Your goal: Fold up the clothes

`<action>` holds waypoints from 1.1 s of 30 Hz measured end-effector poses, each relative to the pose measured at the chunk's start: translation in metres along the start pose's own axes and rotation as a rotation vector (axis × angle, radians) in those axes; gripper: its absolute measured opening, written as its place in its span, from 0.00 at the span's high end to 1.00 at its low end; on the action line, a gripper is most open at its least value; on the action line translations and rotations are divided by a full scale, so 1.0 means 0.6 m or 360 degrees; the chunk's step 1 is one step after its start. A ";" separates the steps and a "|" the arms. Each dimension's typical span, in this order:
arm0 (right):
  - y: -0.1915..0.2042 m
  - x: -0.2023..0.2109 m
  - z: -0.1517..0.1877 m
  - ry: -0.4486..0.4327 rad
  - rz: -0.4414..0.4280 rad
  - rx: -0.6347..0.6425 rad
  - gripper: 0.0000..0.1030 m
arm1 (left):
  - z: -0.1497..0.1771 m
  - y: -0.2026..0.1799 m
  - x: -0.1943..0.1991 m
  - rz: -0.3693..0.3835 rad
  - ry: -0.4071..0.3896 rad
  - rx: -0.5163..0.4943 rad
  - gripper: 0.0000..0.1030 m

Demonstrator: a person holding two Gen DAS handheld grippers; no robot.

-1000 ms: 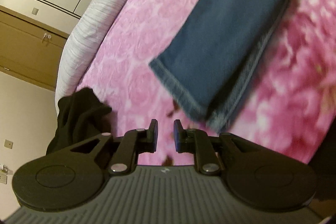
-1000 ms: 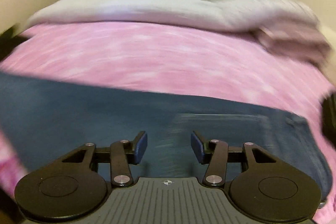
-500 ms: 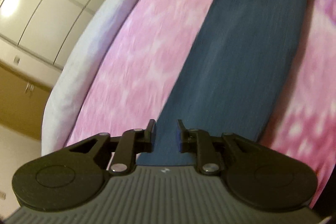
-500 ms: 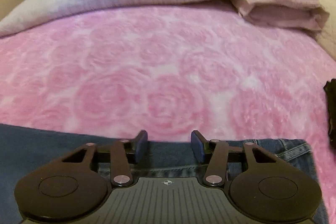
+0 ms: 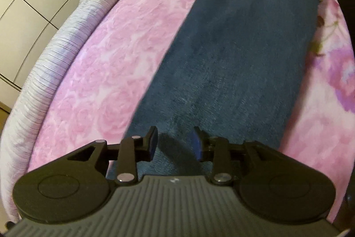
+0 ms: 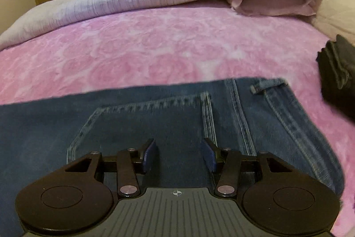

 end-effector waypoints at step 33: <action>0.191 0.152 0.218 -0.0048 -0.0241 -0.0613 0.52 | -0.185 -0.139 0.084 0.0259 -0.0599 -0.0293 0.97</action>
Point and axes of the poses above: each gripper's, at about its wrist camera, not at the fingertips, and x roughly against the way its jaws point, y to its left, z to its underside, the point moved 3 cm from there along -x, roughly the way its jaws point
